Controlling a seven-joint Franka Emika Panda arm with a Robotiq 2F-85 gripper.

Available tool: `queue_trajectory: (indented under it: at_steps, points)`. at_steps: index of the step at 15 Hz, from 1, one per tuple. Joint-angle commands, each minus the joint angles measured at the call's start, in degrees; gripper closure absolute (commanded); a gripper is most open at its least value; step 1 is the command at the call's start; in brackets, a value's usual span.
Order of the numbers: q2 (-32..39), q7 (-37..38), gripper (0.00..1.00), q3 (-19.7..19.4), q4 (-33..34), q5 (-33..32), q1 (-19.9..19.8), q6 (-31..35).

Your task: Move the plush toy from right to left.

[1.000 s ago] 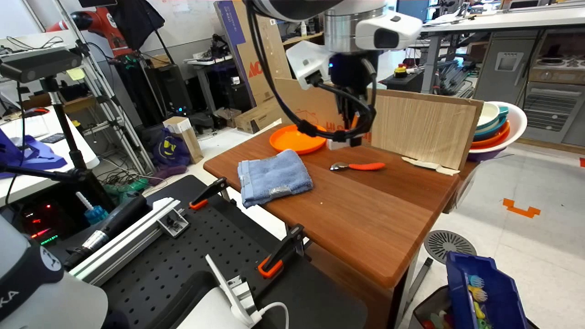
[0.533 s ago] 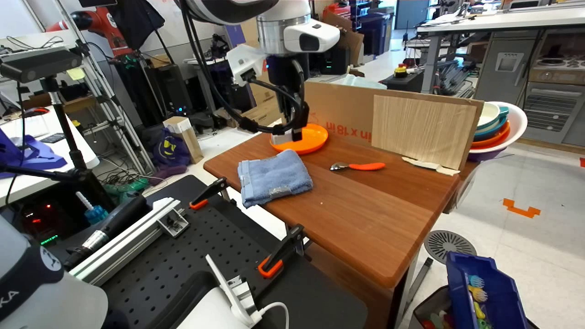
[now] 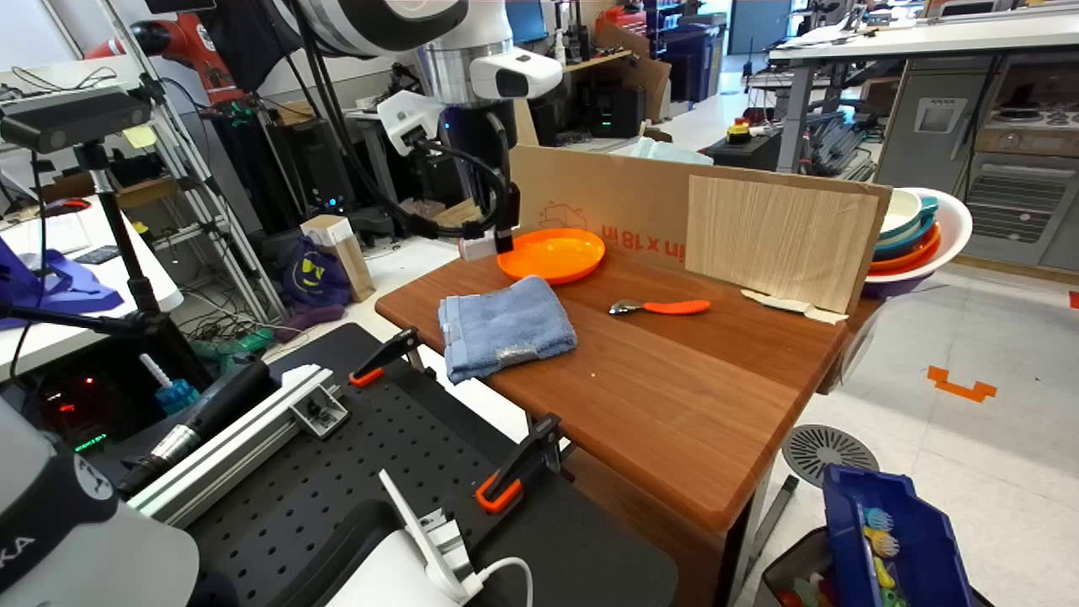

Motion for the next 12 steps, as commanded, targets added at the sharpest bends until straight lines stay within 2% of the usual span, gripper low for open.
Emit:
queue_trajectory:
  at_steps: [1,6,12]
  points:
    - [2.03,4.70,0.92,0.96,1.25,-3.60,1.49,0.76]
    - [6.64,9.90,0.92,1.47,5.03,-5.97,4.74,0.74]
    - [13.66,14.70,0.92,0.33,11.91,-7.17,8.19,1.17]
